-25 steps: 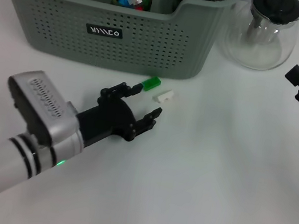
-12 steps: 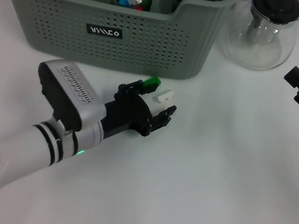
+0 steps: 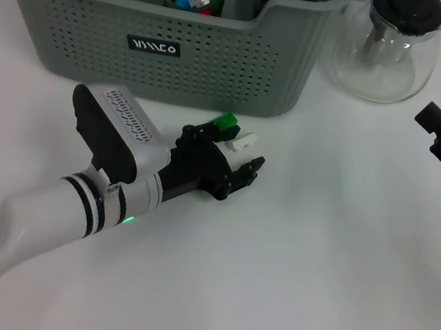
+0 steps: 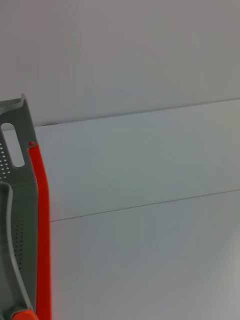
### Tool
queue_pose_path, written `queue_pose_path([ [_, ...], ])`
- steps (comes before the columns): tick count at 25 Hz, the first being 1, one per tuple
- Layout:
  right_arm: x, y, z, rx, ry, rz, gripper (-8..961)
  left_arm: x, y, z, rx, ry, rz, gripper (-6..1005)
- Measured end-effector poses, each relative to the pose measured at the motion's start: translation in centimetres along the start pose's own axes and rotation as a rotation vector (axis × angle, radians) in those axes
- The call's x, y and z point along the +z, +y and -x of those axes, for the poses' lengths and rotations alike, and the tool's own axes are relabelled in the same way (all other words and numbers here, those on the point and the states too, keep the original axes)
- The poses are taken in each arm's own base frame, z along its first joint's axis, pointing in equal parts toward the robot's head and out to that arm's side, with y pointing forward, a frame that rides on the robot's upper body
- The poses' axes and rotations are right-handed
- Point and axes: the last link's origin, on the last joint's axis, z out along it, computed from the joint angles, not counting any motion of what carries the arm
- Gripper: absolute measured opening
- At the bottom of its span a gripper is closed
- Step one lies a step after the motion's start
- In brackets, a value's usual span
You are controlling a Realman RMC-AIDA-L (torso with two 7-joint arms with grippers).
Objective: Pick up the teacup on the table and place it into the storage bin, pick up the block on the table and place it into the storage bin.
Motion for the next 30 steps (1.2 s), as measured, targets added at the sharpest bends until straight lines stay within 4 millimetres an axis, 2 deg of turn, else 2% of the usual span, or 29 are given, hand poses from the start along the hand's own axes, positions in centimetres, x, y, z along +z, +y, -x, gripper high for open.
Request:
queue_pose_path([
  [4, 0.0, 0.0, 0.0, 0.0, -0.001, -0.001, 566, 0.2, -0.2, -0.1, 0.005, -0.01, -0.003, 622],
  [10, 0.0, 0.0, 0.0, -0.001, 0.0, -0.001, 566, 1.0, -0.4, -0.2, 0.004, -0.052, -0.013, 442],
  [15, -0.2, 0.0, 0.0, 0.001, 0.002, -0.005, 566, 0.5, -0.6, -0.3, -0.036, -0.013, -0.036, 210],
  [20, -0.3, 0.0, 0.0, 0.001, -0.001, -0.004, 567, -0.3, -0.4, -0.5, -0.059, 0.047, -0.031, 180],
  [22, -0.3, 0.0, 0.0, 0.001, -0.002, -0.002, 567, -1.5, -0.3, -0.9, -0.076, 0.131, -0.001, 168],
  [25, -0.3, 0.0, 0.1, 0.001, -0.006, -0.003, 567, -4.6, -1.2, -1.9, -0.143, 0.296, 0.08, 162],
  [27, -0.2, 0.0, 0.1, 0.0, -0.007, -0.004, 567, -7.1, -2.9, -3.1, -0.22, 0.412, 0.129, 162],
  [30, -0.1, -0.1, 0.1, -0.002, -0.004, -0.004, 567, -10.9, -5.5, -6.0, -0.342, 0.593, 0.215, 162],
])
